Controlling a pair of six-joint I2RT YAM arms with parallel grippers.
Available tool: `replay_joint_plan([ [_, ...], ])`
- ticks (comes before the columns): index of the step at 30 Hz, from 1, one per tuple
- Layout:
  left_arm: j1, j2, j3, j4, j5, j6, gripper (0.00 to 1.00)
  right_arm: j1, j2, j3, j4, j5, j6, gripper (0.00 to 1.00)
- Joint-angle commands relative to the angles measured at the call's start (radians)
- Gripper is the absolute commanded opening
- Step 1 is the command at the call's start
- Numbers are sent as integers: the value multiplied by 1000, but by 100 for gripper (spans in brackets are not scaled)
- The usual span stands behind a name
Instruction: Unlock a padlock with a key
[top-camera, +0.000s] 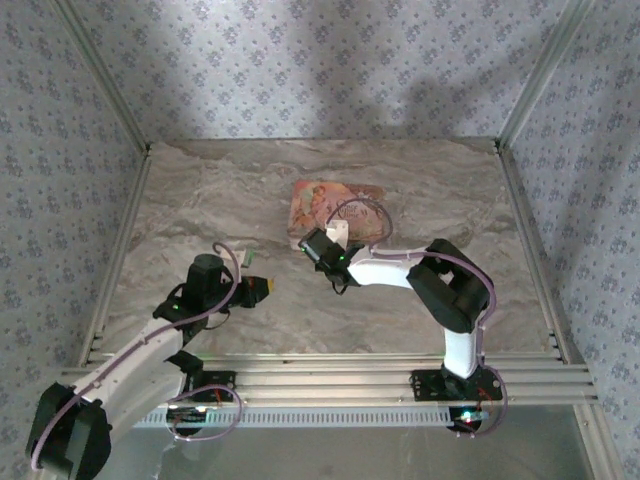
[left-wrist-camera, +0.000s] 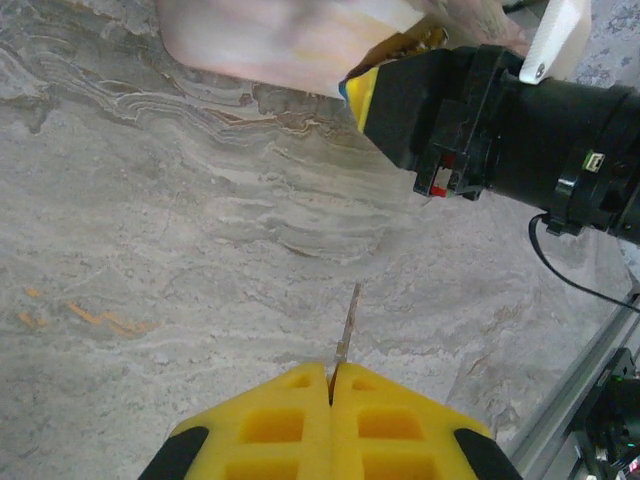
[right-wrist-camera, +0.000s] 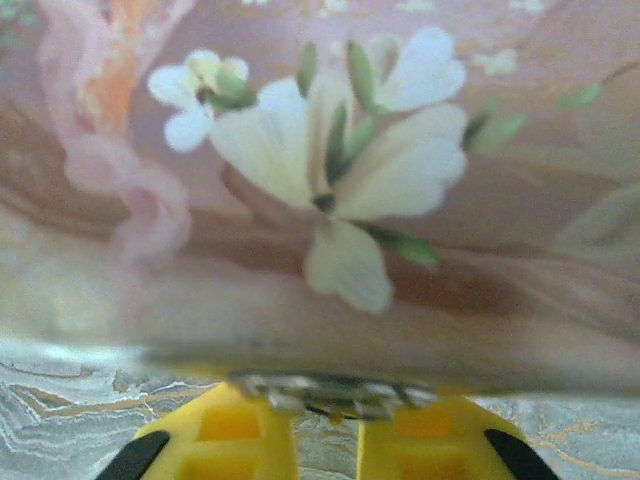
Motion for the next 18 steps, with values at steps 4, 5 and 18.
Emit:
replay_joint_plan([
  [4, -7, -35, -6, -18, 38, 48, 0, -12, -79, -14, -21, -87, -57, 4],
  [5, -7, -36, -2, -23, 41, 55, 0, -14, -92, -16, -29, -108, -68, 3],
  [18, -11, -12, -24, 28, 63, 60, 0, -70, -183, -22, -87, -385, -218, 0],
])
